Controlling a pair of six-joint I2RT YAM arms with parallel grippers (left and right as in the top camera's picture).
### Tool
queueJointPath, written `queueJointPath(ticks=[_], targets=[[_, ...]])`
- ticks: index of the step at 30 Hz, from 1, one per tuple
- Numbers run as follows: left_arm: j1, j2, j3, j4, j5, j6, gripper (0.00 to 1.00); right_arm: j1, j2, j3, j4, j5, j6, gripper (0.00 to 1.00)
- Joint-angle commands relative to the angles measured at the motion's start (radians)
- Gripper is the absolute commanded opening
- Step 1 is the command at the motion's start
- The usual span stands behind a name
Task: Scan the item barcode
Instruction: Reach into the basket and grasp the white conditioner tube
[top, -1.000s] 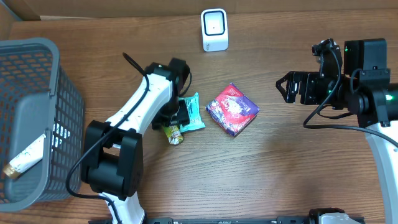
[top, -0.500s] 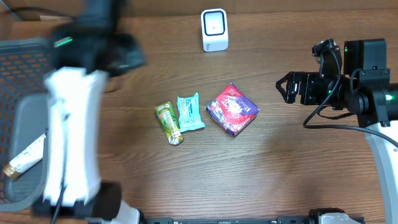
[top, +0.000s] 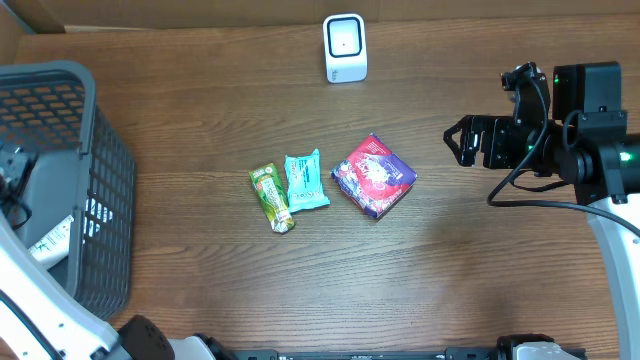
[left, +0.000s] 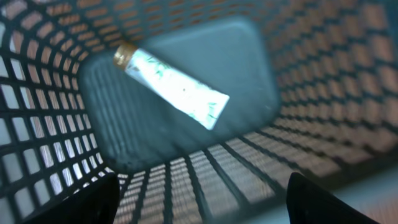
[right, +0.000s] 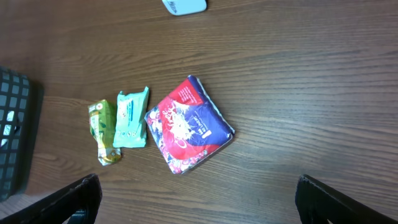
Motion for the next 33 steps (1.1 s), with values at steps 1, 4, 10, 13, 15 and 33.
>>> queueJointPath(ticks=[1,4,10,13,15,33], targets=[[0.06,0.009,-0.15,0.071,0.049,-0.042,0.77,0.003,-0.003,0.024,0.003,0.001,-0.011,1.0],[0.082,0.009,-0.312,0.216,0.046,-0.053,0.77,0.003,-0.003,0.024,0.0,0.002,-0.011,1.0],[0.104,0.032,-0.589,0.559,0.075,-0.08,0.77,0.003,-0.003,0.024,-0.002,0.002,-0.011,1.0],[0.103,0.072,-0.667,0.666,0.071,-0.08,0.77,0.003,-0.003,0.024,-0.003,0.001,-0.011,1.0],[0.103,0.115,-0.687,0.697,0.071,-0.08,0.77,0.003,-0.003,0.024,-0.003,0.002,-0.011,1.0],[0.103,0.319,-0.691,0.745,-0.013,-0.135,0.76,0.003,-0.003,0.024,-0.025,0.001,-0.007,1.0]])
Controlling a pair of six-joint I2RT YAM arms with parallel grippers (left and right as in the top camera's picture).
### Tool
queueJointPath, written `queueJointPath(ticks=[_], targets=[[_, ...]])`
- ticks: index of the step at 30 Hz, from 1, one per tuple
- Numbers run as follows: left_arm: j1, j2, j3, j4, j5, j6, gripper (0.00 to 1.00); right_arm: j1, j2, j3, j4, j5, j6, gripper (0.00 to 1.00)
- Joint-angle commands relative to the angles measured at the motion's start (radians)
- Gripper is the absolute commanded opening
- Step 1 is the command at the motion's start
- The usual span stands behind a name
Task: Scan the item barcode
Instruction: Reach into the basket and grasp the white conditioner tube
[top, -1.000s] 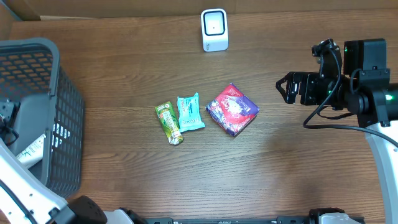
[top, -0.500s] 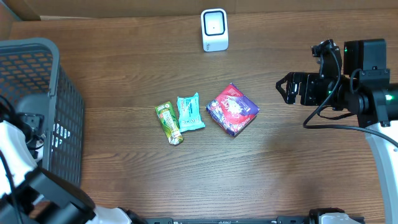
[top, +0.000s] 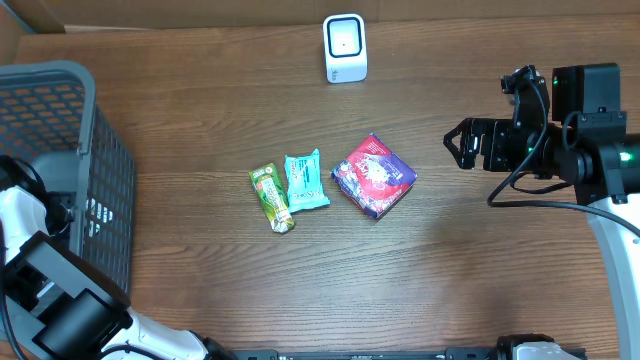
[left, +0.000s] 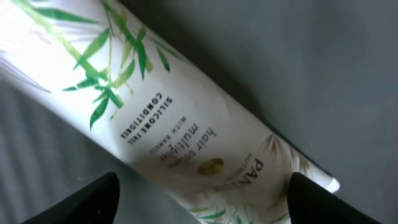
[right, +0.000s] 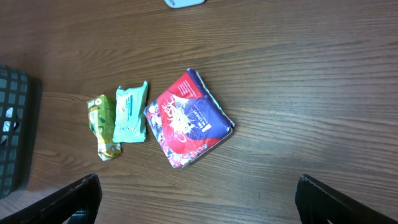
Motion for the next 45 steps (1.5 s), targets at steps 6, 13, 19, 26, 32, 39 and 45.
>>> queueJointPath(ticks=[6,13,19,26,32,39,45], targets=[[0.004,0.021,-0.063,0.041,-0.08,-0.02,0.69,0.003,-0.003,0.024,-0.002,0.001,0.008,1.0],[0.005,0.021,-0.133,0.077,-0.094,-0.02,0.57,0.003,-0.003,0.024,-0.001,0.001,0.008,1.0],[0.005,0.021,-0.134,0.074,-0.063,-0.016,0.04,0.003,-0.003,0.024,0.0,0.001,0.008,1.0],[0.0,0.018,-0.09,0.03,0.016,0.074,0.04,0.003,-0.003,0.024,0.003,0.001,0.008,1.0],[-0.008,-0.009,0.04,-0.124,0.016,0.047,0.04,0.003,-0.003,0.024,0.007,0.001,0.008,1.0],[-0.008,-0.023,0.039,-0.195,-0.013,-0.072,0.13,0.003,-0.003,0.024,0.006,0.001,0.008,1.0],[-0.007,-0.023,-0.021,-0.141,-0.101,-0.126,0.78,0.003,-0.003,0.024,0.007,0.001,0.007,1.0]])
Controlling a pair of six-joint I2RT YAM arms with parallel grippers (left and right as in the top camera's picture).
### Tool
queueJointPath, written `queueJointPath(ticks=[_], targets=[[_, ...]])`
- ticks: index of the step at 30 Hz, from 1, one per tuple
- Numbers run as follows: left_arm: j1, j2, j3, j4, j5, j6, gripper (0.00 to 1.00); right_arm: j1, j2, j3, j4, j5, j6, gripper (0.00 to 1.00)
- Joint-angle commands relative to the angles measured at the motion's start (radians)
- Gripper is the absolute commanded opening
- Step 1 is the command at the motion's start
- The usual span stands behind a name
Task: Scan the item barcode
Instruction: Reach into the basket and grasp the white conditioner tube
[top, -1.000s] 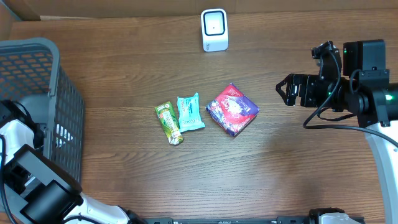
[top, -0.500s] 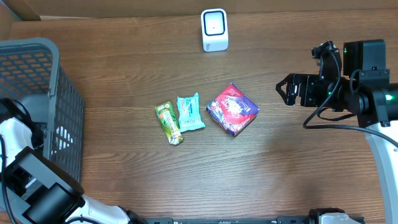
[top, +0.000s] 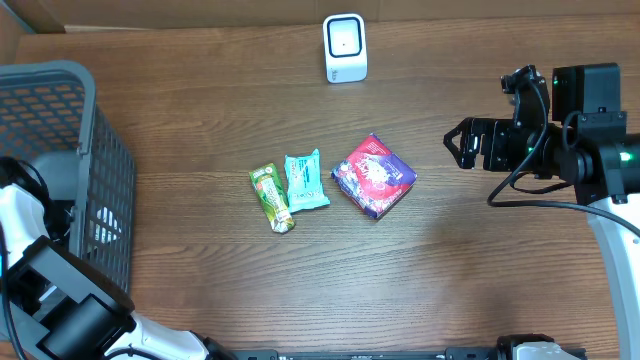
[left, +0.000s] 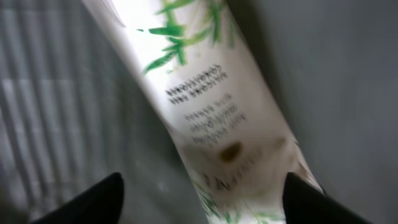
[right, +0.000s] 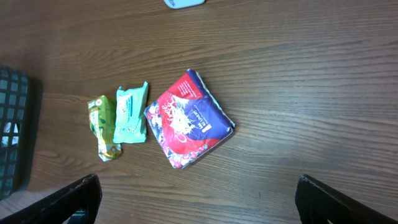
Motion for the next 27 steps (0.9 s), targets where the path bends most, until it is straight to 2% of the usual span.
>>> queueJointPath(ticks=[1,7,14,16,19,21,27], targets=[[0.0,0.006,-0.053,0.049,-0.067,-0.042,0.78,0.003,-0.003,0.024,0.005,0.001,0.002,1.0],[0.0,0.006,-0.13,0.193,-0.063,-0.042,0.77,0.003,-0.003,0.024,0.0,0.001,0.002,1.0],[0.0,0.006,-0.187,0.293,-0.063,-0.042,0.64,0.003,-0.003,0.024,-0.007,0.001,0.003,1.0],[0.0,0.006,-0.192,0.293,-0.063,-0.04,0.51,0.003,-0.003,0.024,-0.006,0.001,0.003,1.0],[-0.001,0.006,-0.192,0.289,-0.063,-0.005,0.26,0.003,-0.003,0.024,-0.004,0.001,0.003,1.0],[-0.001,0.006,-0.192,0.282,-0.063,0.025,0.04,0.003,-0.002,0.024,-0.003,0.001,0.003,1.0],[-0.001,0.002,-0.17,0.266,0.014,0.121,0.04,0.003,-0.002,0.024,-0.003,0.001,0.002,1.0]])
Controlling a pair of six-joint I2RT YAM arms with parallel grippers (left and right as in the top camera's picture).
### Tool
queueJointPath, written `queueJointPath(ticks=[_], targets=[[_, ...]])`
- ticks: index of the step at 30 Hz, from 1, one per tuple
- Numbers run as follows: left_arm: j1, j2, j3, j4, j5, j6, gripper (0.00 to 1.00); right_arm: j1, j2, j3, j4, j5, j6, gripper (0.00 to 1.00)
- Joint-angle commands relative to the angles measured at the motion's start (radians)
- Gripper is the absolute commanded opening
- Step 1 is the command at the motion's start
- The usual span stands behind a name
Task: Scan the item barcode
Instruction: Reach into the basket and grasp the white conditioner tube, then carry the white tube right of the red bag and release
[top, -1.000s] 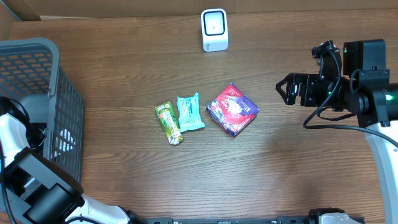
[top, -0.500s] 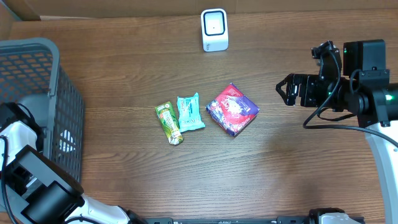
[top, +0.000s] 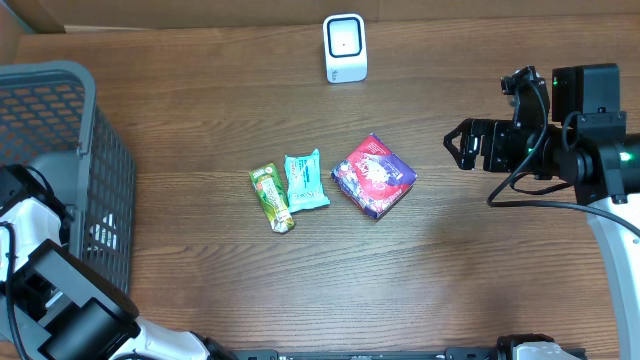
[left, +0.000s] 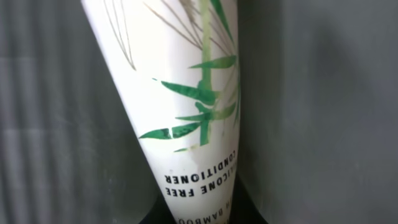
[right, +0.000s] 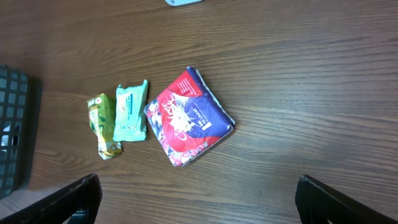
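A white tube (left: 180, 93) printed with green bamboo leaves fills the left wrist view, lying on the grey basket floor. My left gripper (left: 199, 214) is shut on its lower end, with a dark finger on each side. From overhead only the left arm (top: 30, 215) shows, reaching into the grey basket (top: 100, 130). The white scanner (top: 345, 47) stands at the table's far edge. My right gripper (top: 462, 143) hovers open at the right, holding nothing.
Three items lie mid-table: a green packet (top: 271, 197), a teal packet (top: 305, 181) and a red and purple pouch (top: 373, 175). The right wrist view shows the pouch (right: 188, 118) and the scanner's edge (right: 183, 2).
My left gripper's fingers were wide apart over the tube and are now shut on it. The tube stands more upright in the wrist view. The right arm has not moved.
My left gripper was open high over the tube in the basket. Then it was down close over the tube, still open, and the tube had turned in the view. Now it is shut on the tube. The right gripper stayed open at the right throughout.
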Motion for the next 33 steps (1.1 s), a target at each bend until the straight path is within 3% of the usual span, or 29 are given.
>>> queueJointPath(ticks=[1,11,19,27,33], targets=[[-0.001,0.034,0.008,-0.019,0.101,0.117,0.04,0.003,-0.002,0.024,0.006,0.001,0.003,1.0],[-0.03,-0.049,0.456,-0.286,0.174,0.311,0.04,0.003,-0.002,0.024,0.013,0.001,0.003,1.0],[-0.162,-0.146,0.887,-0.537,0.189,0.449,0.04,0.003,-0.001,0.024,0.024,0.001,0.003,1.0],[-0.546,-0.233,0.991,-0.692,0.189,0.591,0.04,0.003,-0.001,0.024,0.024,0.001,0.003,1.0],[-0.868,-0.167,0.919,-0.785,0.195,0.583,0.04,0.003,-0.001,0.024,0.024,0.001,0.003,1.0]])
